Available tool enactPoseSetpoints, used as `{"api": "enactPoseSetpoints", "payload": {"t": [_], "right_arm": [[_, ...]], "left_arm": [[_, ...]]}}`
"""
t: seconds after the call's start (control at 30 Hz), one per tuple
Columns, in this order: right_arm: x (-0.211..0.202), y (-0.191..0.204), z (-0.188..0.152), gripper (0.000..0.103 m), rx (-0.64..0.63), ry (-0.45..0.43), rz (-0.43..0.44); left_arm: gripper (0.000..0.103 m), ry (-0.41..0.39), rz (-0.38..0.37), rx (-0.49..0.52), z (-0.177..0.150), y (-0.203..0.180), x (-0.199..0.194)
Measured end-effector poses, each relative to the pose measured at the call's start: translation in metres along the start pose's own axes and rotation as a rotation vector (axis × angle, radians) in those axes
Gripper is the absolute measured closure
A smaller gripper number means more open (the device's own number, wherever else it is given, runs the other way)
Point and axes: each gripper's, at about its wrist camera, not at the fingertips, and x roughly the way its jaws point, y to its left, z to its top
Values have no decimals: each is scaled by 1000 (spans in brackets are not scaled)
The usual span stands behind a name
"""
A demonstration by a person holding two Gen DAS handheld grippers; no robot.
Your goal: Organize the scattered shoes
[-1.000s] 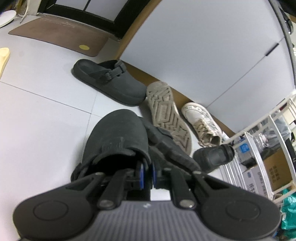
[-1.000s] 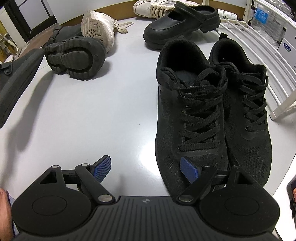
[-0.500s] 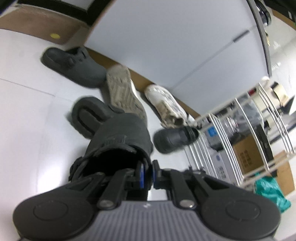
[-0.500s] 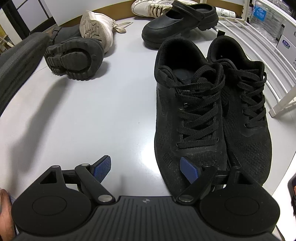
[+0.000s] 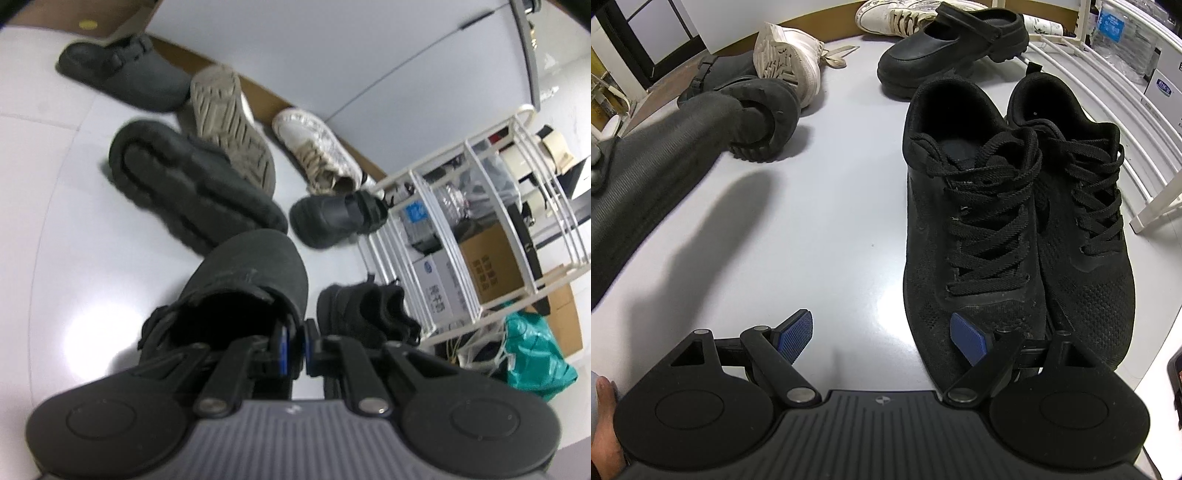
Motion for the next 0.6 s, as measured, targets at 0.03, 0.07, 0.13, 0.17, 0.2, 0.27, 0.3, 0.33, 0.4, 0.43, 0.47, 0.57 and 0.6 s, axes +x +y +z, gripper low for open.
{"api": "enactPoseSetpoints", "payload": {"t": [0.03, 0.07, 0.13, 0.17, 0.2, 0.27, 0.3, 0.33, 0.4, 0.43, 0.47, 0.57, 0.6], "right_arm": [[0, 0, 0, 17, -1, 1, 3], [-1, 0, 0, 17, -3, 2, 5], [-1, 1, 0, 17, -5, 4, 6], [-1, 1, -1, 17, -6, 5, 6], [-1, 1, -1, 17, -7, 6, 6], [-1, 1, -1, 17, -8, 9, 6], [-1, 0, -2, 17, -7, 11, 6], [-1, 0, -2, 17, -7, 12, 5], [-1, -1, -3, 17, -5, 13, 4], [-1, -1, -3, 17, -5, 14, 4], [-1, -1, -3, 17, -5, 14, 4], [-1, -1, -2, 17, -7, 15, 5], [-1, -1, -3, 17, -7, 15, 5]], "left_arm": [[95, 15, 6, -4, -3, 2, 9], [95, 26, 5, -13, -5, 5, 16], [95, 37, 7, -13, -9, 5, 24], [95, 45, 12, -8, -11, 4, 33], [95, 56, 16, 0, -13, 3, 41], [95, 72, -1, 6, -16, 1, 49], [95, 76, -3, 15, -16, 0, 52], [95, 80, -6, 24, -17, -2, 55], [95, 93, -17, 12, -17, -3, 62], [95, 100, -16, 19, -18, -6, 65], [95, 106, -16, 27, -19, -8, 68], [95, 132, -22, 38, -24, -13, 77], [95, 142, -24, 48, -26, -16, 81]]}}
